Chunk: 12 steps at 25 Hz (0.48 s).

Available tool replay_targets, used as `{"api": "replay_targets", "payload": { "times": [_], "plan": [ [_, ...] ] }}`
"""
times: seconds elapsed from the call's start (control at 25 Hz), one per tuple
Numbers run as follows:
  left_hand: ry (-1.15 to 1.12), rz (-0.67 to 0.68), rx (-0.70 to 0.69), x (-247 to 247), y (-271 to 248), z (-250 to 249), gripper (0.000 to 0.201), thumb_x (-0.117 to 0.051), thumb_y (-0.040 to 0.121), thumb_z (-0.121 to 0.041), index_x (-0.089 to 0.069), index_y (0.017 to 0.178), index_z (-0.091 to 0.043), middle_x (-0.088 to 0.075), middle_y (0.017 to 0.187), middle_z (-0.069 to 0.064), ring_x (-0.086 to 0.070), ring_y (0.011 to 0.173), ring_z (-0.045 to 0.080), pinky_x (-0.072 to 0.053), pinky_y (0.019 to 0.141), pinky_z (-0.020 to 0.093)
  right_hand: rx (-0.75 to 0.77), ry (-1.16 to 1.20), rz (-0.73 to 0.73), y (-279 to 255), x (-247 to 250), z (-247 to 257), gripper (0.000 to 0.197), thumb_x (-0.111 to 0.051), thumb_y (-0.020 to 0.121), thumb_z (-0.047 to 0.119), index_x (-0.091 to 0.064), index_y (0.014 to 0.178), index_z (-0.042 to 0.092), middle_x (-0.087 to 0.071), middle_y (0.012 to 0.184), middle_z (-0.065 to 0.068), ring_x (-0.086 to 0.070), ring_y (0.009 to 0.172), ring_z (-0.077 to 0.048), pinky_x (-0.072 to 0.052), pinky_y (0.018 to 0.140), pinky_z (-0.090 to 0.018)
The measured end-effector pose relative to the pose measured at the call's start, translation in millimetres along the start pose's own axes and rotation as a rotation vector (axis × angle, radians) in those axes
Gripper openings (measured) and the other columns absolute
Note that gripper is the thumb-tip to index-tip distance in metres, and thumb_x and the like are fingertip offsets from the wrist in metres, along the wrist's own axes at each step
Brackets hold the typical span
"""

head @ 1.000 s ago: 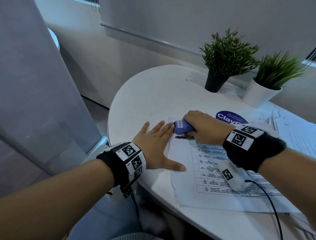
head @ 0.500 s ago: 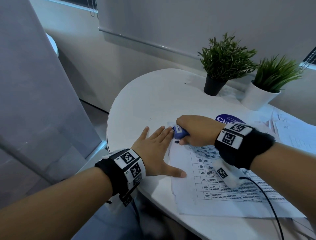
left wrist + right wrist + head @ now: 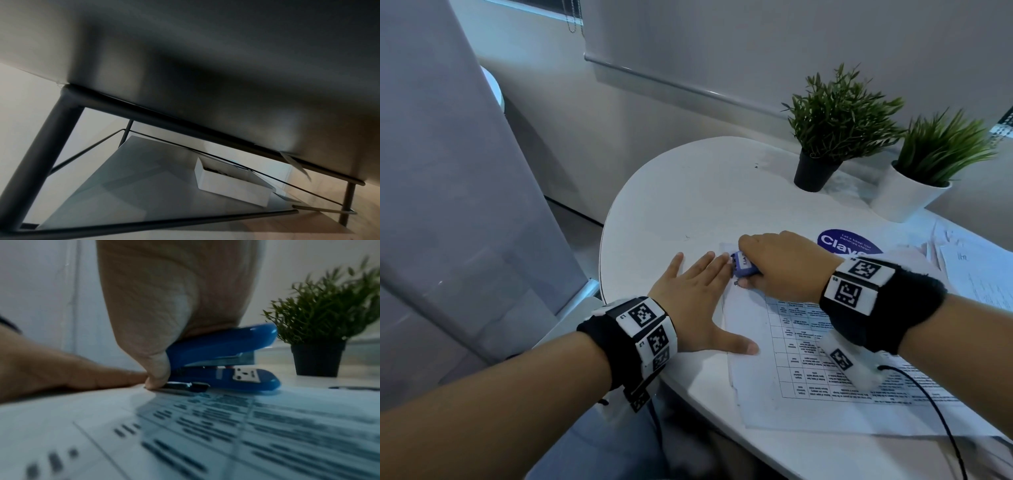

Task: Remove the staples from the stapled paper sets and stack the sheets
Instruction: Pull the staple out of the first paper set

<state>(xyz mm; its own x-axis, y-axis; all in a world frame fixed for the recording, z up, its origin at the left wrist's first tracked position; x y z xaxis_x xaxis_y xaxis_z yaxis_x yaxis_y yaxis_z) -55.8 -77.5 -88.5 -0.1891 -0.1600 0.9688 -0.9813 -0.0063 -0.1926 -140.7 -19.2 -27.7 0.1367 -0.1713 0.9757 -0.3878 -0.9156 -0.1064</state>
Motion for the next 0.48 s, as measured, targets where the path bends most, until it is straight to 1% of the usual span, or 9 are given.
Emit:
{"api": "replay_targets", "payload": {
  "times": [0.04, 0.08, 0.2, 0.32, 0.48],
  "plan": [
    [0.002, 0.001, 0.0, -0.6, 0.0, 0.0, 0.131, -0.02, 0.054, -0.101, 0.02, 0.151, -0.023, 0.02, 0.16, -0.009, 0.02, 0.147, 0.009, 0.009, 0.119, 0.051, -0.043, 0.043, 0.05, 1.6, -2.8, -2.9, 0.032, -0.051, 0.092, 0.051, -0.038, 0.096, 0.022, -0.056, 0.09, 0.006, -0.05, 0.075, -0.016, -0.037, 0.073, -0.03],
    [0.001, -0.002, -0.001, -0.4, -0.1, 0.2, 0.131, -0.02, 0.054, -0.101, 0.02, 0.151, -0.023, 0.019, 0.16, -0.009, 0.02, 0.147, 0.01, 0.009, 0.119, 0.051, -0.059, 0.06, 0.068, 3.5, -3.7, -4.0, 0.032, -0.051, 0.092, 0.051, -0.038, 0.095, 0.022, -0.055, 0.088, 0.006, -0.05, 0.073, -0.016, -0.038, 0.072, -0.03],
    [0.0, -0.013, -0.006, 0.9, -0.4, -0.3, 0.13, -0.021, 0.054, -0.101, 0.019, 0.152, -0.025, 0.017, 0.161, -0.01, 0.018, 0.148, 0.011, 0.008, 0.119, 0.051, -0.052, 0.06, 0.044, 4.1, -4.1, -4.9, 0.032, -0.051, 0.091, 0.053, -0.039, 0.094, 0.023, -0.052, 0.082, 0.009, -0.049, 0.07, -0.014, -0.036, 0.07, -0.029],
    [0.015, -0.019, -0.008, 1.6, -1.2, -1.2, 0.129, -0.021, 0.056, -0.101, 0.018, 0.152, -0.023, 0.016, 0.161, -0.008, 0.017, 0.148, 0.012, 0.007, 0.119, 0.051, -0.057, 0.097, 0.029, 2.0, -3.2, -6.9, 0.033, -0.05, 0.091, 0.055, -0.04, 0.095, 0.023, -0.051, 0.08, 0.011, -0.049, 0.069, -0.012, -0.033, 0.068, -0.028],
    [0.023, -0.011, -0.01, 1.9, -2.2, -1.9, 0.127, -0.022, 0.059, -0.1, 0.019, 0.151, -0.022, 0.016, 0.161, -0.008, 0.019, 0.148, 0.013, 0.007, 0.119, 0.051, -0.086, 0.162, 0.09, 4.7, -7.8, -10.9, 0.035, -0.052, 0.09, 0.055, -0.04, 0.096, 0.023, -0.052, 0.08, 0.009, -0.05, 0.069, -0.011, -0.03, 0.058, -0.026]
  ]
}}
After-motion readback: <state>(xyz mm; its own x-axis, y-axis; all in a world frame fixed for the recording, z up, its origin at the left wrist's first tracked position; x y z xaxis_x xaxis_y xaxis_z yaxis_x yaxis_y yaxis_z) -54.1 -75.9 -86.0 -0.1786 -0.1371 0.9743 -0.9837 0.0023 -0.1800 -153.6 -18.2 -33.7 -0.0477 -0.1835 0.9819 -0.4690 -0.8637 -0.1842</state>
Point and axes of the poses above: each hand's wrist, its own y-axis towards the middle knuckle, its own x-axis out of the back of the hand, z = x × y, the point moved 8 cm from there along y, towards the middle knuckle
